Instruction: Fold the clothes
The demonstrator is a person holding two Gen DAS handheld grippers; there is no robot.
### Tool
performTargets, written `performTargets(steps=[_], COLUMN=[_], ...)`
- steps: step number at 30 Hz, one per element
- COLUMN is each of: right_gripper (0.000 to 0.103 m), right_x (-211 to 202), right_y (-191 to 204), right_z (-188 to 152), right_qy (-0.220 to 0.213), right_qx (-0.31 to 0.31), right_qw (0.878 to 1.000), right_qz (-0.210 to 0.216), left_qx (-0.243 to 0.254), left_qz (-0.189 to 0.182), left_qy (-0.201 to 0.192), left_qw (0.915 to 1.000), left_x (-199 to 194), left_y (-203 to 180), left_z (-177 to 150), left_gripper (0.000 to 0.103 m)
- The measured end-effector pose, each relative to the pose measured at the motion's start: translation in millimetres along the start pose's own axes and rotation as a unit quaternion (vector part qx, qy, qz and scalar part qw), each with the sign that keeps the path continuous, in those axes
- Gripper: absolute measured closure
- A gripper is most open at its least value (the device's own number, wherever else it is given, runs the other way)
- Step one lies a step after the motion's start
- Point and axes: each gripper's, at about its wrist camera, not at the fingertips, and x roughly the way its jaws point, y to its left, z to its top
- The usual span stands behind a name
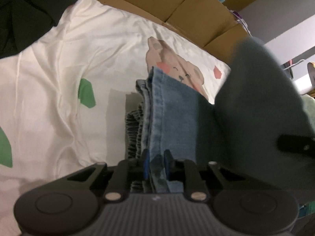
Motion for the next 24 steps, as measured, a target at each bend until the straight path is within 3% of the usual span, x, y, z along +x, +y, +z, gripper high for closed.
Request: performTargets(steps=[12,24], right_gripper=[0.096,0.091], right_x=[62,99], right_y=[67,86], right_z=[-19,-37], right_qy=[0.019,0.051], right_qx=[-0.094,-0.125], right_qw=[0.994,0.989], right_qz=[-0.047,-0.054], left_qx=[-0.026,-0.062], left_qz=[-0.028,-0.057], left_qy=[-0.004,-0.043], left_qw=[0.9992,0.9955], left_x=[1,-25], left_y=[11,30], left_z=[-4,6], left_gripper=[0.087,0.087])
